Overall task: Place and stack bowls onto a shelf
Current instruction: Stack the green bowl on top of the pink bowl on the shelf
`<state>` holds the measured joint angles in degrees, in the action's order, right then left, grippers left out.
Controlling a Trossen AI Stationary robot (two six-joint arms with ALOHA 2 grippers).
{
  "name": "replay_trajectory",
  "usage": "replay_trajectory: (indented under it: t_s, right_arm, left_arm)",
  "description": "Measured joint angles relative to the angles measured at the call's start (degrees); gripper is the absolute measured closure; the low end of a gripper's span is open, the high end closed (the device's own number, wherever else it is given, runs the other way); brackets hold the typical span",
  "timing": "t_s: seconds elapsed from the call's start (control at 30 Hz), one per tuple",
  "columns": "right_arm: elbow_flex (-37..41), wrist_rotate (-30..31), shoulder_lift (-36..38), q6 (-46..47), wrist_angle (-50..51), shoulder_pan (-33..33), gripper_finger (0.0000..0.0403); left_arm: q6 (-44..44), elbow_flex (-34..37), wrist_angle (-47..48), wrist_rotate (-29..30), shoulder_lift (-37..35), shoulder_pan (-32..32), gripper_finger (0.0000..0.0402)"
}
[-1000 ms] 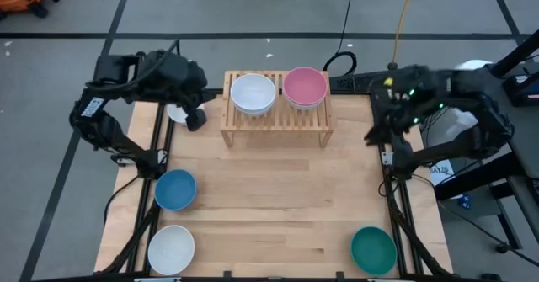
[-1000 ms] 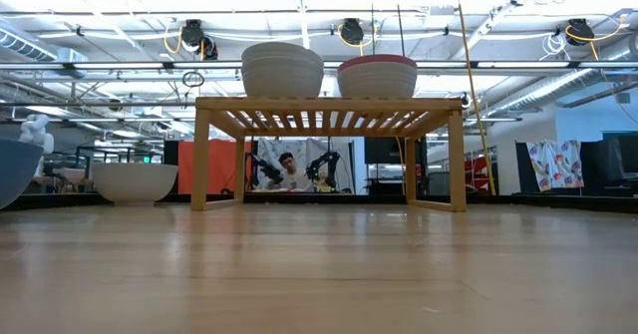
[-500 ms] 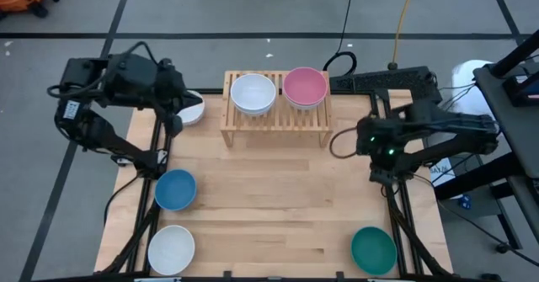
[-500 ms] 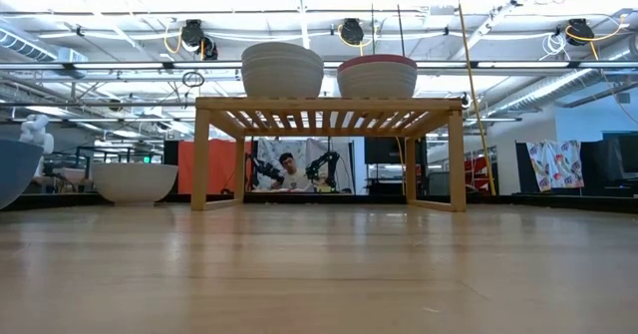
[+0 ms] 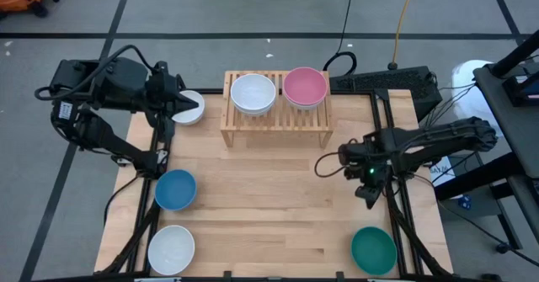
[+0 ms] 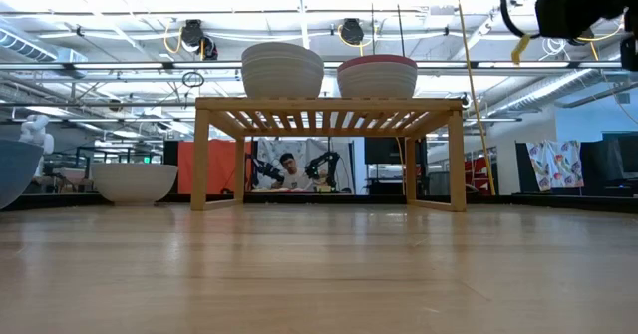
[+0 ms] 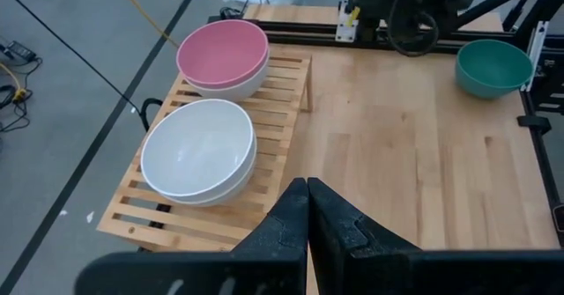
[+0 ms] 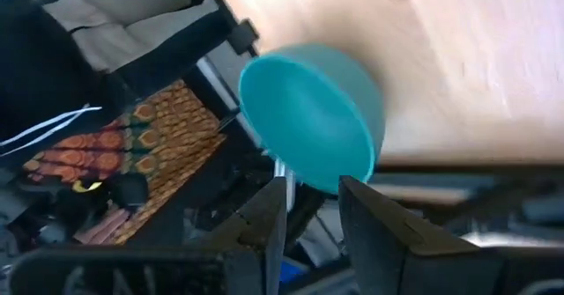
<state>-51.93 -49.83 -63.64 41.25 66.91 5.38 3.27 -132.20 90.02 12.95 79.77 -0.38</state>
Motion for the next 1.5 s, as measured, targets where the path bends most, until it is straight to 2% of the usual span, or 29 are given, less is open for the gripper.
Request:
replay_trajectory:
  t_s: [0.1, 0.2, 0.43, 0.5, 0.8, 1.13, 1.3, 1.5]
  right_arm:
    - [2.97, 0.03, -0.02, 2.33, -6.97, 1.51, 0.0299]
    - [3.87, 0.81, -0.02, 0.31, -11.57, 3.75, 0.0305]
    - [3.94, 13.50, 0.00, -4.43, -15.92, 11.39, 0.0330]
    - [3.94, 15.40, 0.00, -4.42, -15.67, 13.63, 0.0335]
    - [3.94, 16.98, -1.77, -0.90, -18.04, 22.77, 0.0339]
    - [7.49, 16.82, -4.77, 10.61, -33.76, 23.96, 0.0339]
    - [11.00, 16.81, -5.70, 9.78, -35.86, 25.20, 0.0339]
    - [11.29, 17.03, -5.86, 3.60, -36.49, 26.61, 0.0339]
  left_arm:
    - [-0.06, 0.00, 0.00, 0.00, 0.04, -0.30, 0.0400]
    - [-0.09, 0.00, 0.00, 0.00, 0.01, -0.50, 0.0400]
    - [-0.09, 0.00, 0.00, 0.00, 0.02, -0.50, 0.0400]
    - [-0.07, 0.00, 0.00, 0.00, 0.02, -0.50, 0.0400]
    - [-0.07, 0.00, 0.00, 0.00, 0.02, -0.48, 0.0399]
    - [-0.02, 0.00, 0.00, 0.00, 0.02, -0.48, 0.0399]
    - [-0.02, 0.00, 0.00, 0.00, 0.02, -0.48, 0.0399]
    - [-0.02, 0.00, 0.00, 0.00, 0.02, -0.48, 0.0399]
